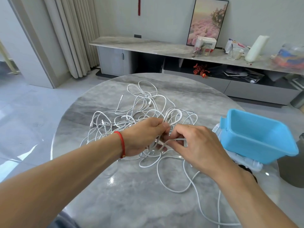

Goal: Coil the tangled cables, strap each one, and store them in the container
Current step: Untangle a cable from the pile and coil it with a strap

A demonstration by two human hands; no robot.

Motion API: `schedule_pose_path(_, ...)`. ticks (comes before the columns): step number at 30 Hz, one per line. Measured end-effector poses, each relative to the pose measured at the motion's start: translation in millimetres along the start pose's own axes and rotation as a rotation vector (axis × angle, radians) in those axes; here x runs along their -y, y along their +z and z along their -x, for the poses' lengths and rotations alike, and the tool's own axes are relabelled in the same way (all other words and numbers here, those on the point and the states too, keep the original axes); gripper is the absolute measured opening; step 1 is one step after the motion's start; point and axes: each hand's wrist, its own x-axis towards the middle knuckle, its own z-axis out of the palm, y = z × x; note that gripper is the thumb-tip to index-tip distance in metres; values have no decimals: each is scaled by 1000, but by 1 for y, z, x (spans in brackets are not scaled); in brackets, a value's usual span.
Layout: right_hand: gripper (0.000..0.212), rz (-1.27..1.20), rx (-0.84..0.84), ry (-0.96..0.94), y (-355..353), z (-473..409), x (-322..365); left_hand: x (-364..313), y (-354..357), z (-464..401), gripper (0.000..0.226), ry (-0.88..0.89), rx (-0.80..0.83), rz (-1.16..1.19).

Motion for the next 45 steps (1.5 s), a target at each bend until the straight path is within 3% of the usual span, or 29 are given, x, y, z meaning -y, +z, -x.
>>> schedule_pose_path(7,36,28,-85,86,-2,-3,3,-2,4,5,26,28,80,-112)
schedule_pose_path(13,11,-66,-44,110,-24,-3,-22,0,-2,-1,24,33,-33,-298)
schedule_pose_path(18,19,-7,-84,139,-30,-2,-38,6,-5,-8,25,46,13,-261)
schedule_pose_path(23,13,-371,-281,253,-23,-4,-32,12,-4,-17,26,114,-5,-226)
schedule_pose_path(28,7,-819,-239,373,-17,-7,-25,11,-4,-13,25,295,-76,-511)
schedule_pose_path(32,12,-956,-268,401,-13,-8,-24,7,-2,-10,24,363,-126,-585)
schedule_pose_path(35,12,-1021,-363,418,-7,-9,-20,8,5,-9,20,332,-140,-457)
schedule_pose_path(41,10,-816,-471,428,-9,-16,-18,4,20,-9,18,215,-35,-81)
schedule_pose_path(45,13,-525,-504,348,-18,-19,-21,4,23,-9,20,197,-9,-24)
